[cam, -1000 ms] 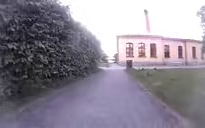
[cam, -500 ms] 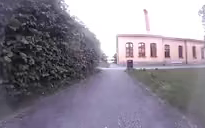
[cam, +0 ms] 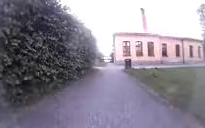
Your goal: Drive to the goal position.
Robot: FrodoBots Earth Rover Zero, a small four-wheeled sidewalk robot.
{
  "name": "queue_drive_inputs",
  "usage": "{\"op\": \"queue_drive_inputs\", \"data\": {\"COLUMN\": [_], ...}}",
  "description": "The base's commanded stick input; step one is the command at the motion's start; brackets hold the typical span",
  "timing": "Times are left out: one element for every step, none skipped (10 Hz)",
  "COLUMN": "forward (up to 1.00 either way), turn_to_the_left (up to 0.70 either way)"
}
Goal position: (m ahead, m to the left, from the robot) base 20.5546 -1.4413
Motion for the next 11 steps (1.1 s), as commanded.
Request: {"op": "queue_drive_inputs", "data": {"forward": [0.85,0.85,0.85,0.85,0.85,0.85,0.85,0.85,0.85,0.85,0.85], "turn_to_the_left": [0.0,0.0,0.0,0.0,0.0,0.0,0.0,0.0,0.0,0.0,0.0]}}
